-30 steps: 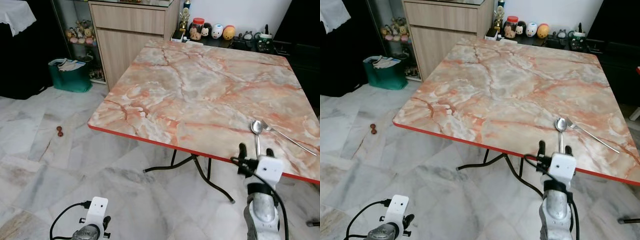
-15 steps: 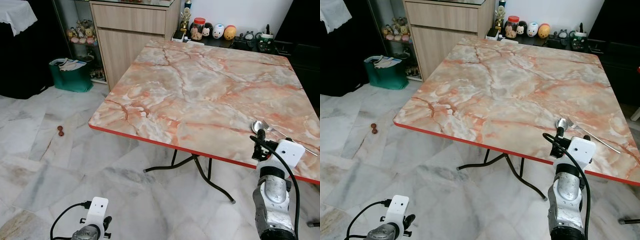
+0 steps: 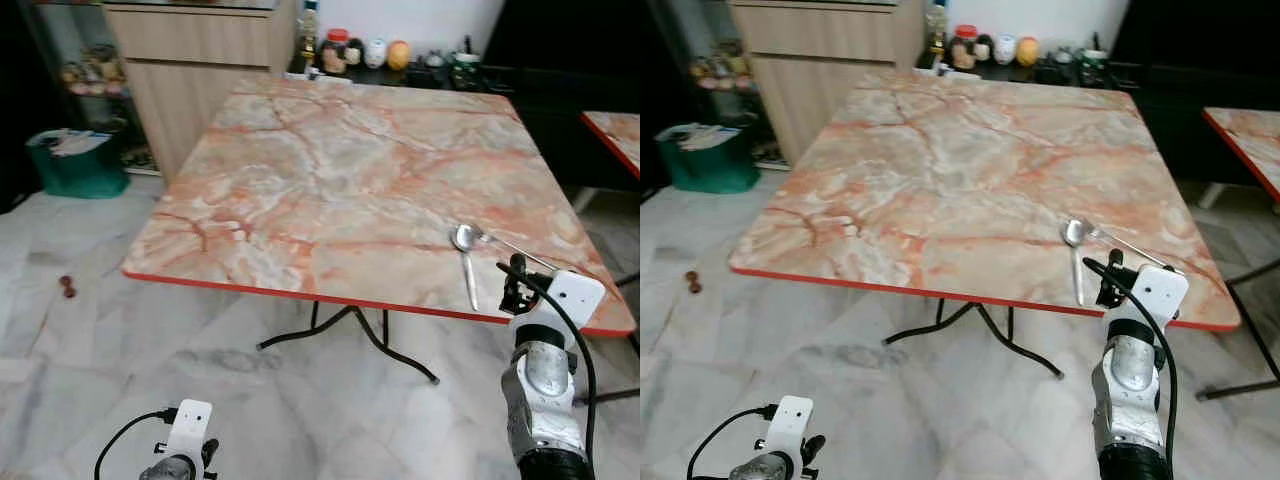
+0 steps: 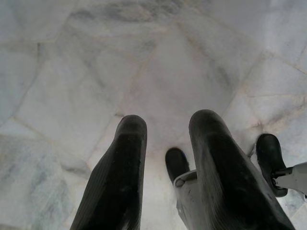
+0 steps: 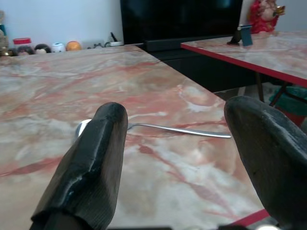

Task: Setting the table

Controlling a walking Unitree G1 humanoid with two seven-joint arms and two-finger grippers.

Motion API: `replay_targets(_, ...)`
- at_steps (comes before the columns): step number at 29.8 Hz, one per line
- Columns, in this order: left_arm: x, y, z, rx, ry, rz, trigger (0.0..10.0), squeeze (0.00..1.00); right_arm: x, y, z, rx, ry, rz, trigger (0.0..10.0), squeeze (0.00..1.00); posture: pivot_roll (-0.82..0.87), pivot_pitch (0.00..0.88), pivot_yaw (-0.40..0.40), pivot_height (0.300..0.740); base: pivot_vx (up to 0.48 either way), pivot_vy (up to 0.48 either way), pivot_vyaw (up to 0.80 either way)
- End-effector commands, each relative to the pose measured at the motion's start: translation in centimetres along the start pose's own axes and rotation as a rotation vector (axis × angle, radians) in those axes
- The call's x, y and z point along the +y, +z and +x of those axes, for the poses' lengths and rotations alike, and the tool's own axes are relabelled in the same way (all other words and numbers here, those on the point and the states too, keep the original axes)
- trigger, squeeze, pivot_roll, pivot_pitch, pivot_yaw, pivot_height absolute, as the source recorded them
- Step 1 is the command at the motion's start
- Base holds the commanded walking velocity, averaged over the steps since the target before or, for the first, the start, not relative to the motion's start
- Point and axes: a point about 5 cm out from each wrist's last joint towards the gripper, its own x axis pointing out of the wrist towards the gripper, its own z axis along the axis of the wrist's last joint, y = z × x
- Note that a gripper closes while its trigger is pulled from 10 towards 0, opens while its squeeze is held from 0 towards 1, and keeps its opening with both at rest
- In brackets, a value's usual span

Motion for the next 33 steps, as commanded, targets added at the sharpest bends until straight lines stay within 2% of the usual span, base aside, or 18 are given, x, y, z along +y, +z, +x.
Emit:
replay_targets(1, -0.08, -0.70, -0.11, 0.030, -0.003, -0.008, 10.0, 0.00, 0.18, 0.80, 0.31, -0.025, 0.005, 0.006, 10.0, 0.00, 0.08, 0.000, -0.050, 0.740, 0.000, 0.000, -0.75)
replay_targets(3, -0.11, -0.68, -0.11, 0.024, -0.005, -0.022, 10.0, 0.00, 0.30, 0.81, 0.25, -0.030, 0.009, 0.011, 10.0, 0.00, 0.08, 0.000, -0.049, 0.740, 0.000, 0.000, -0.70)
replay_targets(19, -0.06, -0.86, -0.15, 0.029, -0.002, -0.020, 10.0, 0.00, 0.78, 1.55, 0.39, -0.077, 0.020, 0.021, 10.0, 0.00, 0.08, 0.000, -0.049, 0.740, 0.000, 0.000, 0.00)
replay_targets(22, -0.06, -0.90, -0.16, 0.032, 0.000, -0.016, 10.0, 0.00, 0.87, 1.57, 0.34, -0.073, 0.018, 0.045, 10.0, 0.00, 0.08, 0.000, -0.049, 0.740, 0.000, 0.000, 0.00)
replay_targets(28, -0.05, -0.91, -0.16, 0.031, 0.004, -0.021, 10.0, 0.00, 0.87, 1.51, 0.31, -0.071, 0.016, 0.045, 10.0, 0.00, 0.08, 0.000, -0.050, 0.740, 0.279, 0.000, -0.53)
replay_targets(33, -0.06, -0.92, -0.16, 0.032, 0.001, -0.026, 10.0, 0.00, 0.96, 1.65, 0.29, -0.084, 0.019, 0.038, 10.0, 0.00, 0.08, 0.000, -0.051, 0.740, 0.337, 0.000, 0.00)
